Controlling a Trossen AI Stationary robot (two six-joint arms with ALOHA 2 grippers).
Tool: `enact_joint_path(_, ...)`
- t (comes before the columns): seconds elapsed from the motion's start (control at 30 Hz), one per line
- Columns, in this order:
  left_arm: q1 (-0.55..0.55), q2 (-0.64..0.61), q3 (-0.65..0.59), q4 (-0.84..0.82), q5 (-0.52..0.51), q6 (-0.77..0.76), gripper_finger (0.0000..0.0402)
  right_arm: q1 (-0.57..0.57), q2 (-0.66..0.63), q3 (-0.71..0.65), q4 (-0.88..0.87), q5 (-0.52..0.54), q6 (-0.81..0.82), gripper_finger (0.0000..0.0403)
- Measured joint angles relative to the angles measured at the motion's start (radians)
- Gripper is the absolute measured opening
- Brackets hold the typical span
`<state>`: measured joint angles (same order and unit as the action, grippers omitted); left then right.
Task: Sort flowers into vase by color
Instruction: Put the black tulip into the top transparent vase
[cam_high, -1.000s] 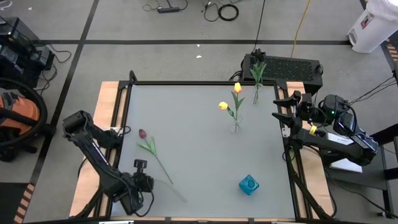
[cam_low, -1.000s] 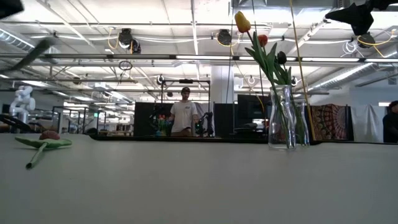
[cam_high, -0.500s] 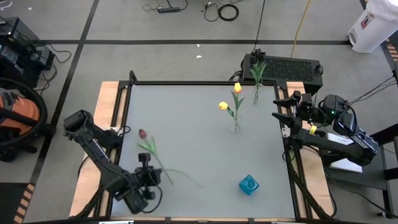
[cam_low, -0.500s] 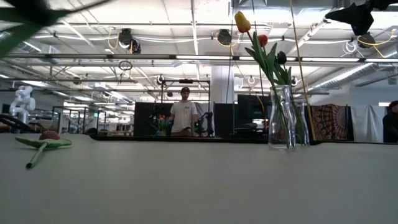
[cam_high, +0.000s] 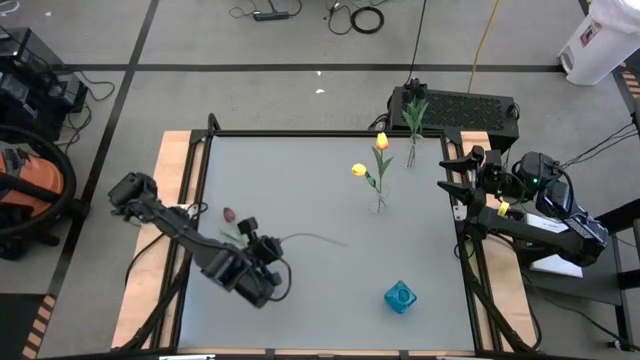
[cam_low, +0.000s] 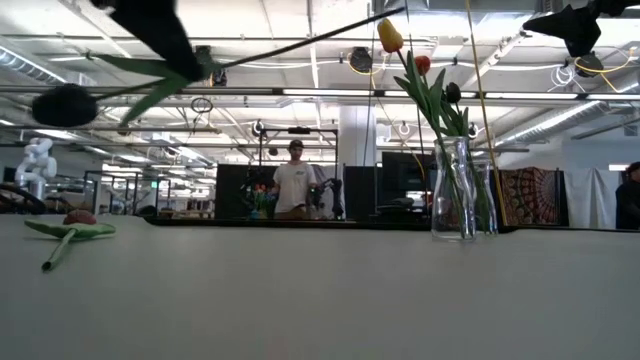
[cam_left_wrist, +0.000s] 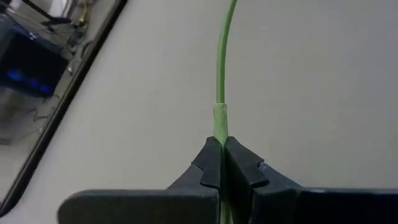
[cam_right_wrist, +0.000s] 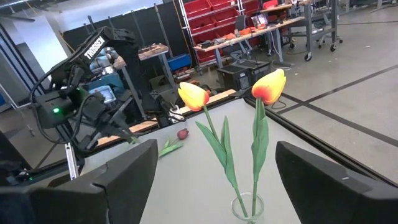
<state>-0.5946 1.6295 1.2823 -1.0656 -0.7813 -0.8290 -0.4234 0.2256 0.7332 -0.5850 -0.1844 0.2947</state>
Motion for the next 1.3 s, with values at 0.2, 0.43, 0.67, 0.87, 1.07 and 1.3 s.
enact_joint_path(0.2,0.064,0.0,0.0,0.097,-0.063,0.102,0.0008,0.0,0.0,0.0,0.0,0.0,0.0,0.0318)
enact_joint_path(0.43,0.133,0.0,0.0,0.153,-0.125,0.166,0.0008,0.0,0.0,0.0,0.0,0.0,0.0,0.0318)
enact_joint_path(0.67,0.191,0.0,0.0,0.215,-0.164,0.251,0.0008,0.0,0.0,0.0,0.0,0.0,0.0,0.0318)
enact_joint_path(0.87,0.252,0.0,0.0,0.316,-0.167,0.379,0.0008,0.0,0.0,0.0,0.0,0.0,0.0,0.0318)
enact_joint_path(1.07,0.302,0.0,0.0,0.454,-0.167,0.525,0.0008,0.0,0.0,0.0,0.003,0.0,0.0,0.0318)
enact_joint_path(1.3,0.319,0.0,0.0,0.624,-0.167,0.705,0.0008,0.0,0.0,0.0,0.014,0.0,0.0,0.0318)
